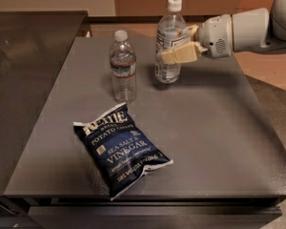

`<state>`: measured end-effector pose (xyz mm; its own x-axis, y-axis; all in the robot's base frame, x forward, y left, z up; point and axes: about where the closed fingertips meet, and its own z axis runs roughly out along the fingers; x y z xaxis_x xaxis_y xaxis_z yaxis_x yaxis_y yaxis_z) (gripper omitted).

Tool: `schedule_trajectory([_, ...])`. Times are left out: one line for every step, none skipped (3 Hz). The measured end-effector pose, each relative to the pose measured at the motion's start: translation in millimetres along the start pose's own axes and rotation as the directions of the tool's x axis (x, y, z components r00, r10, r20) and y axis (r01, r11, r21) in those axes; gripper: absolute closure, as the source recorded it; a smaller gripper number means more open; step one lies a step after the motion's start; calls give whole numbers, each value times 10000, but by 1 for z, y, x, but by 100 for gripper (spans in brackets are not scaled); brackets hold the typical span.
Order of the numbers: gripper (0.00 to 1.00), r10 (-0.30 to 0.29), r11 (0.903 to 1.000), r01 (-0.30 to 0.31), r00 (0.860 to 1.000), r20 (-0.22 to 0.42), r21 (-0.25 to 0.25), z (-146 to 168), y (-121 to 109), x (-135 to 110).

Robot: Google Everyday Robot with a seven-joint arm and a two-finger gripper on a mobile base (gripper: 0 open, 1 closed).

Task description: Move blue plastic bottle near water bottle

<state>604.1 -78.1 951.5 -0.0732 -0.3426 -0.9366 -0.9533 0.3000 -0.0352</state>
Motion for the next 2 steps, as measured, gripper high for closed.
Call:
schedule_trajectory([100, -473, 9930, 481, 9988, 100, -1080, 8, 34, 4])
schedule_trajectory([100, -966, 9747, 1003, 9949, 280, -1998, 18, 62, 10])
